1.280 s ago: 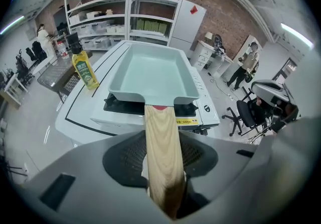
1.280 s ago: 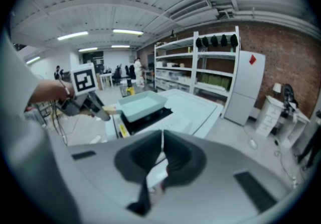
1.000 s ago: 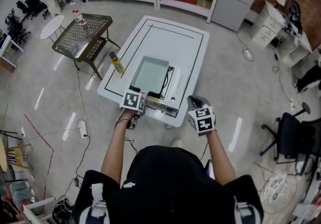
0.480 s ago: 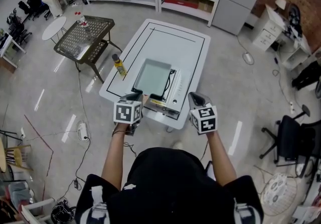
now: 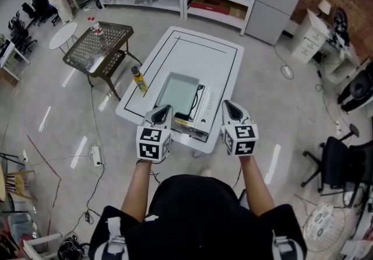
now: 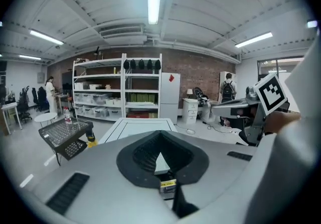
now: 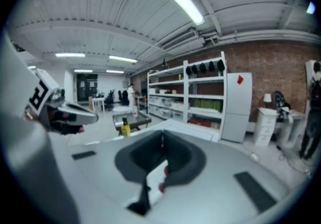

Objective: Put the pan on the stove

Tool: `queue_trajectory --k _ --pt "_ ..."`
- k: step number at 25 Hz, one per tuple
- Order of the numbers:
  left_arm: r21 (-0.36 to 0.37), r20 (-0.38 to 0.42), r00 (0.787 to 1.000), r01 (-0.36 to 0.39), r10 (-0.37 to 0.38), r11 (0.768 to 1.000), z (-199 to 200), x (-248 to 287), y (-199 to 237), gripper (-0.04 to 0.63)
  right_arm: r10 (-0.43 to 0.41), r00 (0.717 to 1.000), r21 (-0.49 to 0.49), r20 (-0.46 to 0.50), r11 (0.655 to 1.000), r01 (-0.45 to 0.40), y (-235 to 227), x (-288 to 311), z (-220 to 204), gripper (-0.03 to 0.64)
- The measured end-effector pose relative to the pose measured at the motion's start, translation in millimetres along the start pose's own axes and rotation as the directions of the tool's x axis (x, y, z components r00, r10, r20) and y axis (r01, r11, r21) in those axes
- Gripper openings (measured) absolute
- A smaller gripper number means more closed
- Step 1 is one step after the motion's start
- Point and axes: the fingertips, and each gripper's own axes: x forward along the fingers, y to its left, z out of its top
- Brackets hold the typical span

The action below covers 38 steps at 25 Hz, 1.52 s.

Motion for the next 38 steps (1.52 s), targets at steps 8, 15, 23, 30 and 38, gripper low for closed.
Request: queue_trajectory --k 8,15,23,30,38 --pt "0.04 0.172 0.985 0.006 -0.012 0.999 43.5 -13.9 -17.2 0.025 0.002 0.997 -0.014 0.074 1.0 -0.001 6.8 -15.1 32.0 0.034" --pt "0.021 0.219 0.976 0.005 -0.009 1.0 56.6 -16.1 -13.6 0.025 -0.001 0.996 0.026 0.095 1.0 -0.002 5.0 -20.1 38.5 0.034" --pt "0.021 0.21 0.978 -0.006 0.001 1.0 55.1 -15.9 -12.5 0.025 -0.013 0.992 0.024 0.123 1.0 0.01 3.3 -26.4 46.2 0.034" --pt "0.028 0.232 0.973 -0.011 0.004 1.0 57.4 -17.5 -13.3 0.025 -0.013 0.992 0.008 0.122 1.0 0.012 3.8 -25.1 45.1 0.034" --pt "0.039 0.238 0.971 0.007 -0.016 0.999 62.5 -15.5 -21.0 0.025 -0.022 0.993 -0.016 0.114 1.0 0.024 2.4 -26.7 44.7 0.034"
